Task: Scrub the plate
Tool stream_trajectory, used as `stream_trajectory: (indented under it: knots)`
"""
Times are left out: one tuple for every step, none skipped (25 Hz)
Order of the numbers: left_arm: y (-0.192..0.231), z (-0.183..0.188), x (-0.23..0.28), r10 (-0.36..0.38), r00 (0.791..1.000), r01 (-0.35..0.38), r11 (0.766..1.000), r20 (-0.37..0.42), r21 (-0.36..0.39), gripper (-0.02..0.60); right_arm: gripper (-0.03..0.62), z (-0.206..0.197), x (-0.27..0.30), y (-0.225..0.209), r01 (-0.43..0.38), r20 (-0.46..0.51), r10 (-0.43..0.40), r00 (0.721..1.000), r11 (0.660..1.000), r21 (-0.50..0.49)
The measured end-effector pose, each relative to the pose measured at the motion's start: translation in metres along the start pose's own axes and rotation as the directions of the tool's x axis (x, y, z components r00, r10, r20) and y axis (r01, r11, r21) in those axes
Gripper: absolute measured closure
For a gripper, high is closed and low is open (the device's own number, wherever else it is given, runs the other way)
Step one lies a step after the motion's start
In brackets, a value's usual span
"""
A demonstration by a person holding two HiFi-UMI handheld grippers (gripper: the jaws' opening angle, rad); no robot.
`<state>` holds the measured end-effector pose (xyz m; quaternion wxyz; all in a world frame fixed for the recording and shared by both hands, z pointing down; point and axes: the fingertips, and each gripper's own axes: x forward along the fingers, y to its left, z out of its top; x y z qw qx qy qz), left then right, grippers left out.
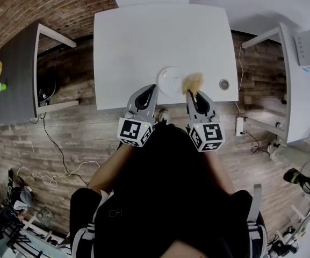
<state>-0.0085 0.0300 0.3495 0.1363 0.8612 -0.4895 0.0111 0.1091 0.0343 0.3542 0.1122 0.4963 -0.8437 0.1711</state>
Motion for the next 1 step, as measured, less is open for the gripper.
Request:
stream_trajectory:
  knots:
    - [-0.0018, -0.0003, 0.0001, -0.006, 1.000, 0.006, 1.000, -0.001, 0.002, 0.581, 0.546, 0.0000, -0.0003, 0.0003, -0.001, 0.000, 0.001, 1.000, 1.000, -0.001]
